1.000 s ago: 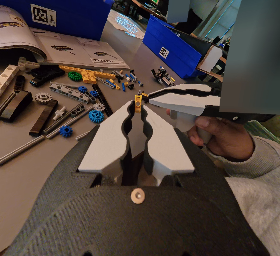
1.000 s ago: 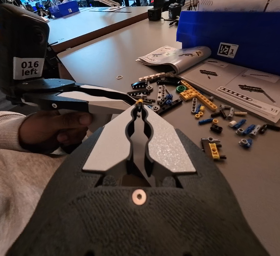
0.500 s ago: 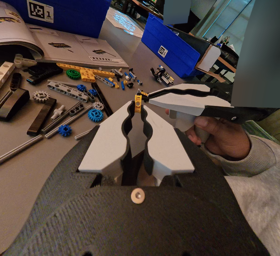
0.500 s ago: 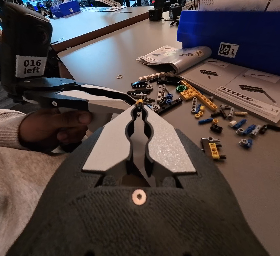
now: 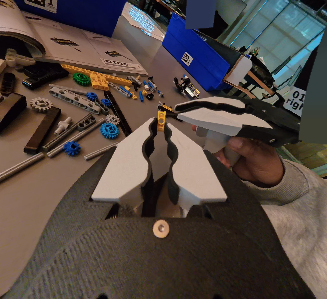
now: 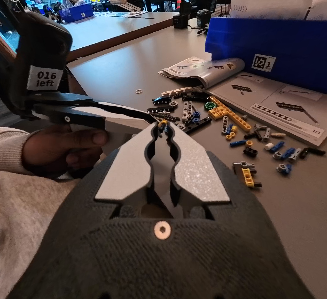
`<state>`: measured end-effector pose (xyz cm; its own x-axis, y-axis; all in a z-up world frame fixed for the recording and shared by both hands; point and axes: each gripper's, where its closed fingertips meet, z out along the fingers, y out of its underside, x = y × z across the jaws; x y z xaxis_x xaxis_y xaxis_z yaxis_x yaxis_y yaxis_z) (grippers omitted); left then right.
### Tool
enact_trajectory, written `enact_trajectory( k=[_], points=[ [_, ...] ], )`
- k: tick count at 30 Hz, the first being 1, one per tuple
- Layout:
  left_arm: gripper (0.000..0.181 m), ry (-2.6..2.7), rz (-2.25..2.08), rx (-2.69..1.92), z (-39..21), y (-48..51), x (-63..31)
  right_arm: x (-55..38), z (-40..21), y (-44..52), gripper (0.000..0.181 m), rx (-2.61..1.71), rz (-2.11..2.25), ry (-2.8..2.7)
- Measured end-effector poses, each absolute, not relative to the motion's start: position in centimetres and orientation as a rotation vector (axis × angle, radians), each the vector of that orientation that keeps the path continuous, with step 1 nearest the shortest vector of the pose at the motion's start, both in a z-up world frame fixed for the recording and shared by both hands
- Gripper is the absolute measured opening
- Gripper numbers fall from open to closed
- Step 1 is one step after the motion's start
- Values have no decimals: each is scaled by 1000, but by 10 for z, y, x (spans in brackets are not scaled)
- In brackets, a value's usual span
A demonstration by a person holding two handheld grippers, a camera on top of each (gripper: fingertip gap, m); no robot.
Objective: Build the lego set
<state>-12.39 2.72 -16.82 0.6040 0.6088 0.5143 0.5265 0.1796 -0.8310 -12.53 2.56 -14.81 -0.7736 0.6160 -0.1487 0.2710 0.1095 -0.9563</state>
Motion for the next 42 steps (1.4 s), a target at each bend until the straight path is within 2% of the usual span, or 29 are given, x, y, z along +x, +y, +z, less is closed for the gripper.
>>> enact_trajectory(
  k=[4,9,15,26,32,42],
  points=[
    [6,-1023,67,-1456,-168,26,-125,-121,-142,24,15,-845,1800,-2103],
    [6,-1009,14,-1402,-162,24,-125,-115,-131,26,34,-771,1976,-2112],
    [6,-917,-102,-1311,-144,28,-118,-106,-122,29,44,-881,2385,-2182],
    [5,-731,-205,-1233,-117,33,-99,-104,-100,40,34,-962,2785,-2057],
    [6,-696,-231,-1229,-113,36,-94,-92,-98,33,36,-883,2808,-2116],
    [5,-645,-281,-1230,-109,43,-85,-85,-94,32,27,-776,2792,-2125]
  ],
)
